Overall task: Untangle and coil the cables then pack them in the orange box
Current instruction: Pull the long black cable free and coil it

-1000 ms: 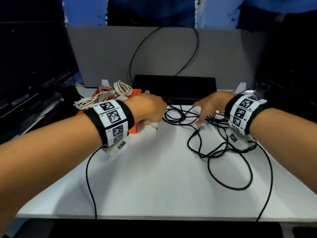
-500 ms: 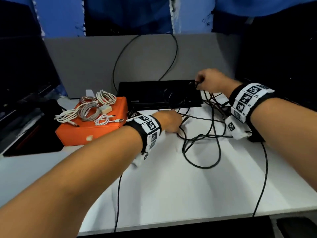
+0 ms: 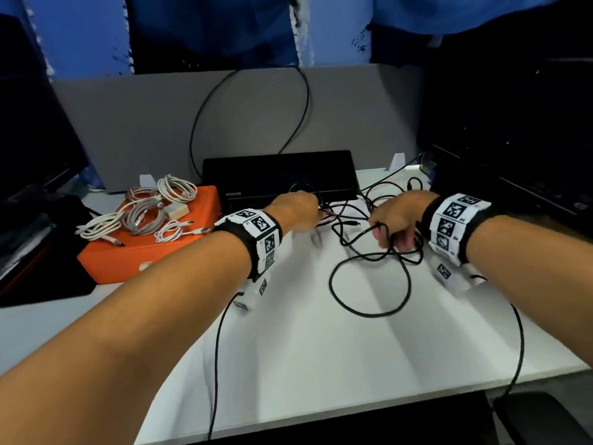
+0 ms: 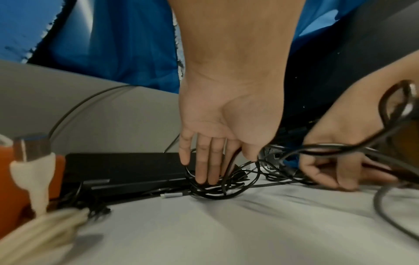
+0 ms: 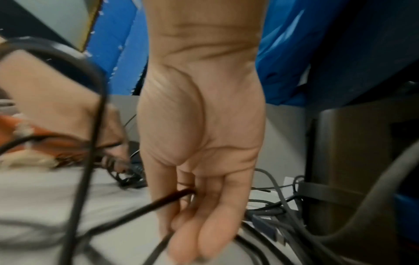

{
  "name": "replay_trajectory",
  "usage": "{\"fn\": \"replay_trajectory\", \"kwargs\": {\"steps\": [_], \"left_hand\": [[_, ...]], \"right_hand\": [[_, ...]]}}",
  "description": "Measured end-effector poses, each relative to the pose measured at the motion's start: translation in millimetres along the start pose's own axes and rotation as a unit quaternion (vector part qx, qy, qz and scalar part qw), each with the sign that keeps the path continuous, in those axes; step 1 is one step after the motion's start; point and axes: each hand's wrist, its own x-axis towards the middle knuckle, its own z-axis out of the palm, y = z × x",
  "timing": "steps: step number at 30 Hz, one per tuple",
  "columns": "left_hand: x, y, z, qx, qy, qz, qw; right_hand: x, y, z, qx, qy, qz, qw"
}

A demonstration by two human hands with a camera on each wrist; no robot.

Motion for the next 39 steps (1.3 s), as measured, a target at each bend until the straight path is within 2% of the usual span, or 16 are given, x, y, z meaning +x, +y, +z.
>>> {"fn": "replay_trajectory", "kwargs": {"steps": [3,7,9,11,13,15,17,18,19,21,23,24,31,35,37,39], "left_hand": [[-2,0,-3,0.012,-0.114,0.046,0.992],[2,6,-8,-0.168,-0.125,0.070,0.975],[8,11,-12,-0.285,-0.015,0.049,0.957],[12,23,-27,-0.417,0.109,0.022,0.902],[14,31,-46,-0.513,0.146,0.040,0.845],[14,32,-64,-0.556,0.118,0.050,0.821],[8,23,-76,-0.533,0.093,0.039,0.840],[3,16,-79,-0.503,0.084,0.030,0.860],[-1,8,-81,-0.464,0.074,0.025,0.883],[-10,-7,-79,-0.309,0.036,0.024,0.950],[-17,-20,-76,-0.090,-0.013,0.006,0.996],[-20,-23,-74,-0.013,-0.023,-0.003,1.000],[-20,-1,-45,0.037,-0.057,0.064,0.996],[-11,18,-50,0.037,0.044,0.103,0.993],[-7,23,-61,0.035,0.141,0.100,0.984],[-6,24,-72,-0.033,0.196,0.096,0.975]], "right_hand": [[-12,5,-33,0.078,0.128,-0.082,0.985],[-52,-16,-100,0.328,0.358,-0.195,0.852],[-69,-35,-117,0.337,0.353,-0.234,0.841],[-87,-56,-121,0.275,0.299,-0.282,0.869],[-97,-71,-120,0.272,0.252,-0.338,0.865],[-92,-74,-118,0.337,0.300,-0.337,0.826],[-71,-58,-117,0.337,0.429,-0.243,0.802],[-57,-43,-113,0.283,0.462,-0.175,0.822],[-44,-28,-104,0.216,0.428,-0.114,0.870],[-16,1,-74,0.090,0.222,-0.004,0.971],[0,17,-42,-0.053,0.076,0.067,0.993],[4,19,-29,-0.109,0.068,0.079,0.989],[11,20,-21,-0.118,0.266,0.060,0.955],[-22,0,-79,0.067,0.483,0.063,0.871],[-48,-18,-109,0.122,0.463,-0.028,0.877],[-78,-42,-123,0.114,0.367,-0.143,0.912]]}}
